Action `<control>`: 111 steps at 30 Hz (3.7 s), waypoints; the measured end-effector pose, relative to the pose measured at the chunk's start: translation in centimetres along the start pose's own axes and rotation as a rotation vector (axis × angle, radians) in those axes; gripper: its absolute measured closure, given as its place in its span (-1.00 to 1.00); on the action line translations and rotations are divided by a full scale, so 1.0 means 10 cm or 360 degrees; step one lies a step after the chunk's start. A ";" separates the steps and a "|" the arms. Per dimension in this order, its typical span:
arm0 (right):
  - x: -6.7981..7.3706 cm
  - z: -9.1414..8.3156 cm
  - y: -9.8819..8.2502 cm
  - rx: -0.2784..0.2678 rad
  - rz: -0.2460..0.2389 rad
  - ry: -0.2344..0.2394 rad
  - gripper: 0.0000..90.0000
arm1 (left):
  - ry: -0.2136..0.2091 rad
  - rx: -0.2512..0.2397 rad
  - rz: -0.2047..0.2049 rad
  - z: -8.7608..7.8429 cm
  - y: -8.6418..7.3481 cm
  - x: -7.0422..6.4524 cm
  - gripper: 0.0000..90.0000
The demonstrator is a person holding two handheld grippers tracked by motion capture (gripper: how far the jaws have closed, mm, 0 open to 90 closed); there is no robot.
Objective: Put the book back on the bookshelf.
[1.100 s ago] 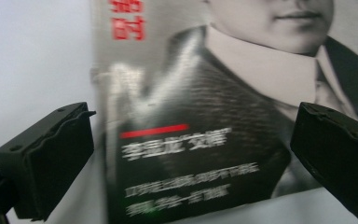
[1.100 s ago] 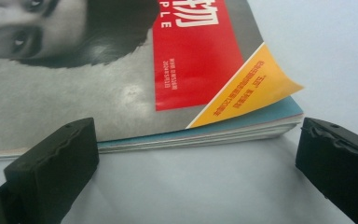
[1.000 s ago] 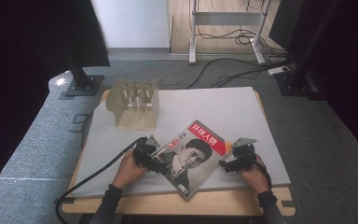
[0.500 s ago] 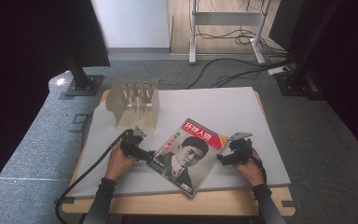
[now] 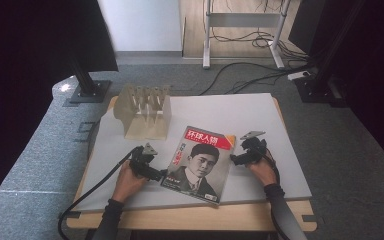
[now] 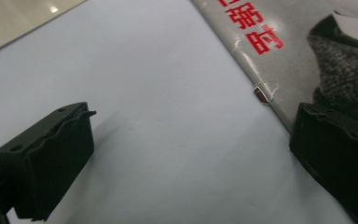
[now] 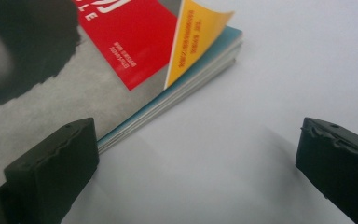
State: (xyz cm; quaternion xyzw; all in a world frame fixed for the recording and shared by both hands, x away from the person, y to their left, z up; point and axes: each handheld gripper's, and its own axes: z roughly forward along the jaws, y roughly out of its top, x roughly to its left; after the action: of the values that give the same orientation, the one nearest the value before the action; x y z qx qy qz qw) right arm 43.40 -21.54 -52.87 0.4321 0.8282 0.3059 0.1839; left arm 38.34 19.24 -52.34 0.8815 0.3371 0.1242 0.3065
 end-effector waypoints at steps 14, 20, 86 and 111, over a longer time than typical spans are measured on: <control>-0.10 0.25 0.29 0.0017 0.0040 -0.0055 -1.00 | -0.0098 -0.0064 0.0072 0.00 -0.06 -0.37 -1.00; -0.13 0.36 0.40 -0.0002 0.0061 -0.0081 -1.00 | -0.0161 -0.0051 0.0149 0.05 0.01 -0.56 -1.00; 0.69 -0.42 0.88 -0.0303 -0.0269 0.0391 0.91 | -0.0174 -0.0031 -0.0028 0.12 0.16 -0.20 -1.00; 0.79 -1.01 0.99 -0.0496 -0.0386 0.0452 0.91 | -0.0482 -0.0103 0.0019 0.15 0.62 -0.05 -0.72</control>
State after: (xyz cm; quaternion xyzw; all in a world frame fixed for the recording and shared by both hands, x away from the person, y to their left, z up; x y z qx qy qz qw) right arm 39.21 -14.18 -39.14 0.2485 0.8343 0.4635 0.1654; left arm 41.85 14.53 -49.66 0.8818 0.2775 0.0025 0.3814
